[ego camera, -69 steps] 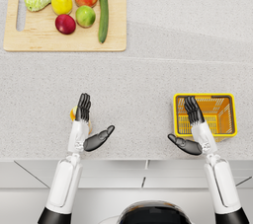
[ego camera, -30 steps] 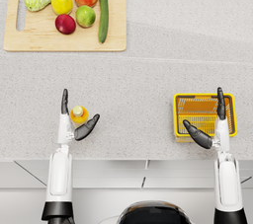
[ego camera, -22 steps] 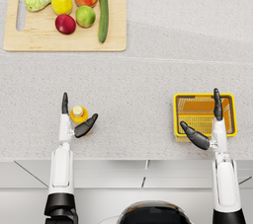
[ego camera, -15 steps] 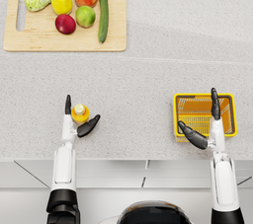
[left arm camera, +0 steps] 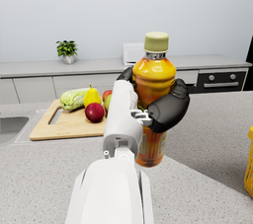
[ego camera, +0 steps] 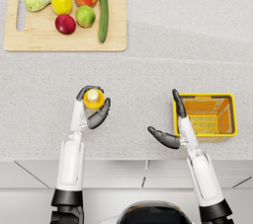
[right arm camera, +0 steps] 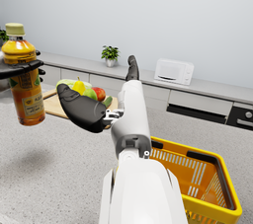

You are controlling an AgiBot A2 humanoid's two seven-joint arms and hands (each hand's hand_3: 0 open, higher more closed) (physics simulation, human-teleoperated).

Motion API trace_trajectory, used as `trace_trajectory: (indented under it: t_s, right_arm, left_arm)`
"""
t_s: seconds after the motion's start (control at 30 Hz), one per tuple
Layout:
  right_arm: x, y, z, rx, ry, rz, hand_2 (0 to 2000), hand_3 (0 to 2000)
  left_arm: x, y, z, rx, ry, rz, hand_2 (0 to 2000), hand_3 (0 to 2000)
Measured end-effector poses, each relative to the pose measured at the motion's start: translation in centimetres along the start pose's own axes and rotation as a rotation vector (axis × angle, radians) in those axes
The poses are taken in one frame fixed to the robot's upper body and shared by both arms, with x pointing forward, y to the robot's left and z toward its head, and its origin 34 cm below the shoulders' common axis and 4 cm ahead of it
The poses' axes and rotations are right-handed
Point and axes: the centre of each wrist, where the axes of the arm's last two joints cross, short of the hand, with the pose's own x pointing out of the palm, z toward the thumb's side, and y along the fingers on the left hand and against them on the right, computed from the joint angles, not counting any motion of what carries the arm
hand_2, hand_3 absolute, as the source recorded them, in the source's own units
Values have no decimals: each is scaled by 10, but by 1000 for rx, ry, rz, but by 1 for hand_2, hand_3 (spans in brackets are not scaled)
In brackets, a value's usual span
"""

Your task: Pick up the lemon tea and place it into the yellow basket

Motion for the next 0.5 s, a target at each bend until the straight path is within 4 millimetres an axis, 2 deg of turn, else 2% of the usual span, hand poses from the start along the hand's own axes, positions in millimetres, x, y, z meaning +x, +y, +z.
trace_trajectory:
  t_s: [0.07, 0.2, 0.4, 0.5]
  right_arm:
    - [11, -6, -3, 8, -14, 30, 0, 0]
    - [27, -21, -7, 13, 80, 70, 0, 0]
    - [48, -46, -1, -12, 89, 113, 0, 0]
    - [44, -51, 0, -9, 98, 150, 0, 0]
  left_arm:
    - [15, 8, 18, 69, -9, -43, 2000, 2000]
    - [46, 11, 37, 139, -22, -155, 2000, 2000]
    - [96, -1, 51, 195, -40, -344, 2000, 2000]
    - [101, -5, 52, 197, -27, -356, 2000, 2000]
